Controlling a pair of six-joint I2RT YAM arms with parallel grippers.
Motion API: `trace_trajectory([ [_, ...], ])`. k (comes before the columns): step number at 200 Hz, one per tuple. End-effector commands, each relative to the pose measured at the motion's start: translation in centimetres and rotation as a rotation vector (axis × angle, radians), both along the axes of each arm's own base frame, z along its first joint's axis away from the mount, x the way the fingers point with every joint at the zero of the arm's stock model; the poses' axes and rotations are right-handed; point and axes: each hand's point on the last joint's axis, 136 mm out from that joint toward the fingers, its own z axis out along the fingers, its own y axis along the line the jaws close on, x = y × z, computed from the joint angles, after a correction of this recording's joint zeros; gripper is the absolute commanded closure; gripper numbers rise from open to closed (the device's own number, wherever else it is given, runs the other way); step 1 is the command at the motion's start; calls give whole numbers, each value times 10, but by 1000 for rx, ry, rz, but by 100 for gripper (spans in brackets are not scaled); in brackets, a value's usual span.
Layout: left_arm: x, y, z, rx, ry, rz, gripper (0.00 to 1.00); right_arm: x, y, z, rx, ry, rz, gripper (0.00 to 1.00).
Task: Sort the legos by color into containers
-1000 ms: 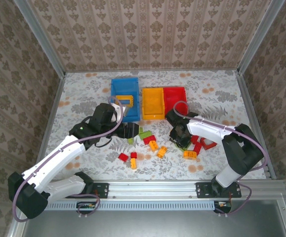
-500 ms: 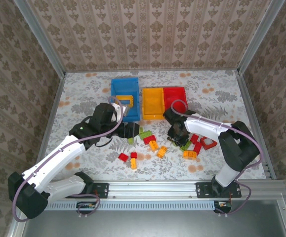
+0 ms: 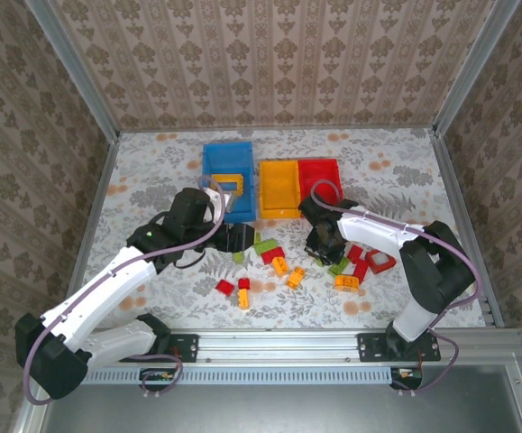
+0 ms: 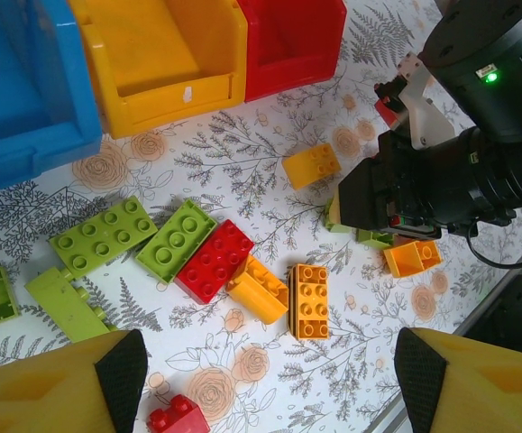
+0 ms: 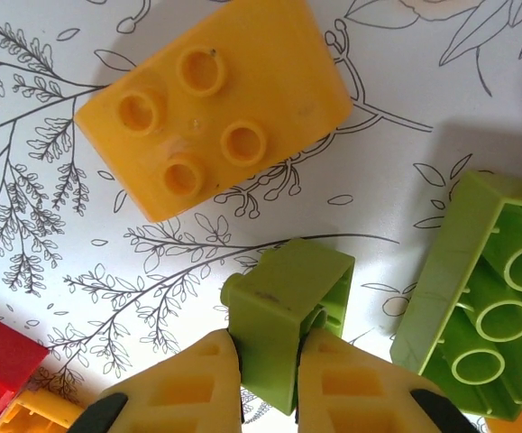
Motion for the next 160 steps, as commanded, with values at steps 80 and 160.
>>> trace_trajectory([
  [80,17,-32,33,-38,-54,-61,25,86,-8,92,12,-288,97,87],
  [160,26,-54,40,-21,-69,-103,26,141,-16,89,-15,-310,144,77],
])
